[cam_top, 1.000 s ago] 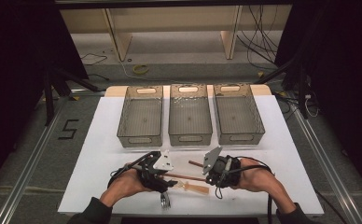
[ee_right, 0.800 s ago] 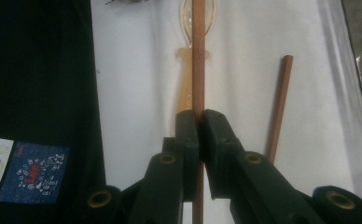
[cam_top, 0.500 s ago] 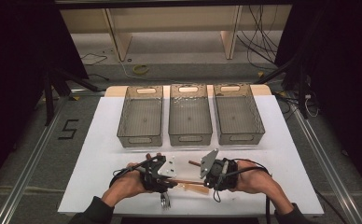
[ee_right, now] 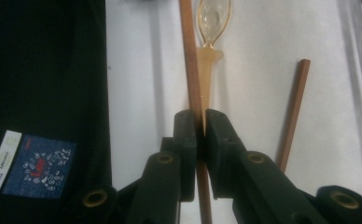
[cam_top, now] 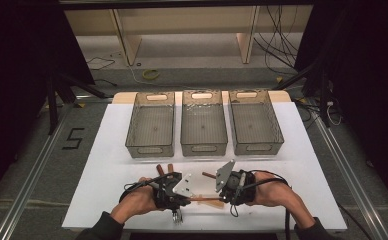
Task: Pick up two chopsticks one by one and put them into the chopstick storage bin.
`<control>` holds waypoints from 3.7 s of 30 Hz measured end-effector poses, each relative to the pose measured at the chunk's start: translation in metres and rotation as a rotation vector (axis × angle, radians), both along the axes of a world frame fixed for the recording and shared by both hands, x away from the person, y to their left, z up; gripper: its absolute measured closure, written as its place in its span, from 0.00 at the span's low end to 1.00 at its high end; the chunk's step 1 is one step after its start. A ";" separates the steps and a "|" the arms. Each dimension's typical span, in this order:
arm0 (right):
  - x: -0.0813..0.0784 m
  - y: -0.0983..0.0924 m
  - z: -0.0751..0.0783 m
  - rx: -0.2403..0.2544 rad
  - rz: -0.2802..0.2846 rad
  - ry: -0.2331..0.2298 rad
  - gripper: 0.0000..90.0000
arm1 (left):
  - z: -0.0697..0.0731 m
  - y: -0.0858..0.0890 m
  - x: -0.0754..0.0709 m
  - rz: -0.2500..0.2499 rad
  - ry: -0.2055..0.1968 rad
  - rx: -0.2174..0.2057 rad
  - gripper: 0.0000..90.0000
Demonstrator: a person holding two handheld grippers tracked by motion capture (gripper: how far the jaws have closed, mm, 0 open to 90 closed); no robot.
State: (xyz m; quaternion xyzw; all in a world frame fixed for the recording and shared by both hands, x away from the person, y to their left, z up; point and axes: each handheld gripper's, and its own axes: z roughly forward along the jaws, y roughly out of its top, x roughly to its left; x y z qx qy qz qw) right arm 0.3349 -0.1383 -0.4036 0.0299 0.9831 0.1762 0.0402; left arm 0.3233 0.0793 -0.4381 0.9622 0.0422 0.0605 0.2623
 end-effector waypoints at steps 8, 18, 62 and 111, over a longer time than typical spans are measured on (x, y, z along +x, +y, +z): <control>0.014 -0.010 0.007 0.090 -0.140 0.001 0.62 | 0.002 0.006 0.003 0.060 -0.009 -0.005 0.92; 0.021 -0.020 0.014 0.204 -0.287 -0.055 0.44 | 0.009 0.026 0.019 0.199 -0.036 -0.067 0.92; 0.026 -0.052 -0.012 0.184 -0.468 -0.066 0.31 | 0.046 0.098 0.104 0.686 -0.023 -0.302 0.92; 0.027 -0.050 -0.020 0.156 -0.458 -0.039 0.31 | 0.014 0.145 0.178 1.000 0.066 -0.289 0.91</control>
